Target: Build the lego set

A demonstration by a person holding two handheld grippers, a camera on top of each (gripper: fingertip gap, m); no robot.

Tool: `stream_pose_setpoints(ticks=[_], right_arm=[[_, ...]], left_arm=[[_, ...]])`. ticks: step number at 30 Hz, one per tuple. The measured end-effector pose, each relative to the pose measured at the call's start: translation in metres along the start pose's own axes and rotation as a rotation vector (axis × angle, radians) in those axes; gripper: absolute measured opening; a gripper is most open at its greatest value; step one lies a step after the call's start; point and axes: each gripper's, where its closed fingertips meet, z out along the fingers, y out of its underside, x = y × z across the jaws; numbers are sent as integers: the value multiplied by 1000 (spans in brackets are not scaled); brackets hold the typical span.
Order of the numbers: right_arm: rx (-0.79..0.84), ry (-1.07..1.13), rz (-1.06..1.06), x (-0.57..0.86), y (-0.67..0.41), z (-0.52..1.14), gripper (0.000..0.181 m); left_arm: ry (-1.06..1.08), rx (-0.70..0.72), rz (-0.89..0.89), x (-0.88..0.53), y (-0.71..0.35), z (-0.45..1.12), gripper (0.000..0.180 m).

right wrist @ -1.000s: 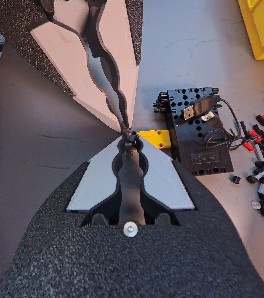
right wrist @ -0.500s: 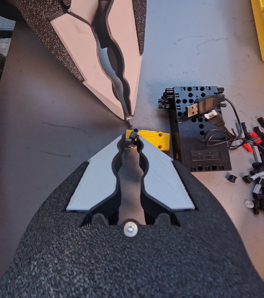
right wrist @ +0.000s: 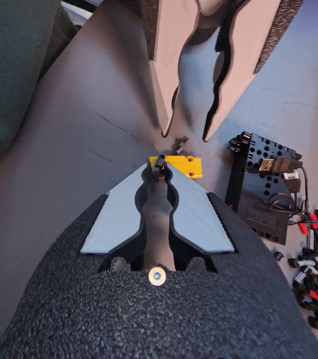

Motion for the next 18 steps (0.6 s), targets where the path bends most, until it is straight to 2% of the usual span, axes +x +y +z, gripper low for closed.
stream_pose_setpoints(ticks=[4, 7, 12, 18], right_arm=[[18, -109, -83, -13, -1, -2, 11], [5, -138, -115, -19, -3, -1, 11], [-55, -104, -73, -17, 5, -12, 12], [-150, -56, -104, -21, 4, -19, 12]], left_arm=[[94, 40, 269, 5, -13, 7, 50], [223, 70, 375, 17, -22, 23, 54], [340, 54, 378, 22, -20, 27, 30], [326, 74, 327, 24, -19, 26, 27]])
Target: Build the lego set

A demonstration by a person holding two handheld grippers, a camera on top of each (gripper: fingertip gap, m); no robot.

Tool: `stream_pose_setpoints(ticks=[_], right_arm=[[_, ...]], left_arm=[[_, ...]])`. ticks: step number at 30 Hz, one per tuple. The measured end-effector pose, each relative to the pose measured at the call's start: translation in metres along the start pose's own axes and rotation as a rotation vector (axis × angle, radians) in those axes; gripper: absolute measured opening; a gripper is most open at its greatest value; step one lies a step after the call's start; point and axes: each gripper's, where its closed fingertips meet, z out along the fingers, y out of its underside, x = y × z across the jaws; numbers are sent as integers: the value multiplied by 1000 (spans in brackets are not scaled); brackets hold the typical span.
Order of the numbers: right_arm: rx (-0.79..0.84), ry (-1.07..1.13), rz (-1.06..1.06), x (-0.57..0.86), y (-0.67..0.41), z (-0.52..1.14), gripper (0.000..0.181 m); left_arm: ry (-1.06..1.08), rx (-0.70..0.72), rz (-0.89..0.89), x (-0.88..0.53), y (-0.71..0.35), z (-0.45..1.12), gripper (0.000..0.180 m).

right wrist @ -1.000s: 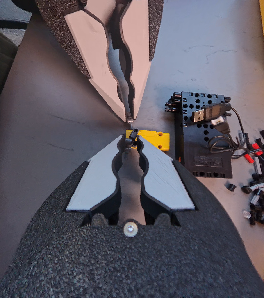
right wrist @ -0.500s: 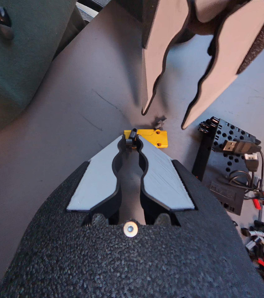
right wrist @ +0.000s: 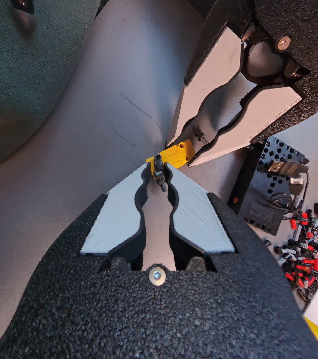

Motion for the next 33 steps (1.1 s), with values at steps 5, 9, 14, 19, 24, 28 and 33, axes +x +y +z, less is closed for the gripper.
stream_pose_setpoints(ticks=[5, 9, 14, 19, 24, 28, 33], right_arm=[[-139, 52, -56, 5, 2, 0, 6], [-267, 124, -37, 5, 4, -1, 6], [-347, 258, 214, 3, 6, -2, 5], [-210, 292, 560, 0, 5, -3, 5], [-137, 289, 706, 0, 5, -3, 5], [-103, 277, 695, -1, 4, -3, 5], [-55, 227, 459, -3, -4, -13, 8]], left_arm=[[-64, 12, -104, 0, 1, -1, 27], [-122, 21, -189, 0, 1, -1, 26], [-175, 0, -255, 0, 1, -1, 26], [-200, -12, -272, 0, 1, -1, 26], [-212, -15, -283, 0, 1, -1, 26], [-196, -4, -241, 0, 1, -1, 26], [-94, 15, -99, 0, -1, 1, 27]])
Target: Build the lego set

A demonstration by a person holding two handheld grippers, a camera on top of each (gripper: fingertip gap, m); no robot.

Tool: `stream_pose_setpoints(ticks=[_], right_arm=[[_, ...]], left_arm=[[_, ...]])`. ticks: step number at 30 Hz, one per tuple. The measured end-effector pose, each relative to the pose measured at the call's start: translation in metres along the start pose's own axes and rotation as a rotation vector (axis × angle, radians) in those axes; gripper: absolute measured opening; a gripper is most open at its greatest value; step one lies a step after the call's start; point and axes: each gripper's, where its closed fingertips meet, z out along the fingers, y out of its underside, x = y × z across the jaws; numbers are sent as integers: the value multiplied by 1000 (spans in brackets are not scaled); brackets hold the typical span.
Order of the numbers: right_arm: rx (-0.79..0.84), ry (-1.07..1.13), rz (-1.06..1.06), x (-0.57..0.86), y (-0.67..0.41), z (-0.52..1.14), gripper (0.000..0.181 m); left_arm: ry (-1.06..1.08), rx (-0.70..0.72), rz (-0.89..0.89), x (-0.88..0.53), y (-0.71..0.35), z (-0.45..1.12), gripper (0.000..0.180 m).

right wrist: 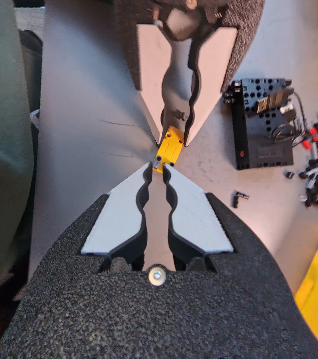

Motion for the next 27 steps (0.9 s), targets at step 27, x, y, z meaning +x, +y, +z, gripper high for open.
stream_pose_setpoints(ticks=[27], right_arm=[[151, -138, -199, 1, -4, 18, 21]], left_arm=[[-115, 2, -157, -11, 29, -46, 21]])
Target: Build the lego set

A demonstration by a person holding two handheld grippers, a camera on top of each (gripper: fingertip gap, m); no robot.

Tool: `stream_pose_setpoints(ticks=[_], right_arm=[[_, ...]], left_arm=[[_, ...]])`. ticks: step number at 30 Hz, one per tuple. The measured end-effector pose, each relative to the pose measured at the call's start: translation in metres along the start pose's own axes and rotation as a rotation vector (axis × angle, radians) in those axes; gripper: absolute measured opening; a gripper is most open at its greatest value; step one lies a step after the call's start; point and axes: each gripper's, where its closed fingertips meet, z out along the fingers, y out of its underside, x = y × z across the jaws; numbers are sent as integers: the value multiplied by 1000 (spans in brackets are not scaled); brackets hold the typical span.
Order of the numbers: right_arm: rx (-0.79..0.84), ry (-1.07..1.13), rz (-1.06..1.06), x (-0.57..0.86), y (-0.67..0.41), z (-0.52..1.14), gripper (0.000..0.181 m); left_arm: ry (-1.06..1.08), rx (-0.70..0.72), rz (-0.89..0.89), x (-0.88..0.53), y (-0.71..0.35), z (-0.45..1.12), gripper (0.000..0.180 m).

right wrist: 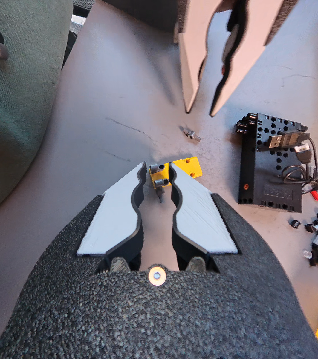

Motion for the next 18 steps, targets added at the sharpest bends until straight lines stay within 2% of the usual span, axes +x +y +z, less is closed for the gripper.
stream_pose_setpoints(ticks=[4, 7, 10, 13, 18], right_arm=[[-7, -10, 3, 1, 5, 3, 20], [-24, -10, -20, 1, 5, 5, 20], [-17, 2, -18, 2, 5, 2, 19], [10, 9, -3, 1, 6, -1, 19], [24, 11, 0, 3, 8, 2, 19]], left_arm=[[-111, -51, -19, -1, -1, 11, 24], [-77, -66, -29, -2, -3, 16, 19], [-129, -110, 6, -15, 1, 12, 14], [-86, -65, -17, -11, -5, 9, 17], [-58, -72, -78, -13, -1, 18, 22]])
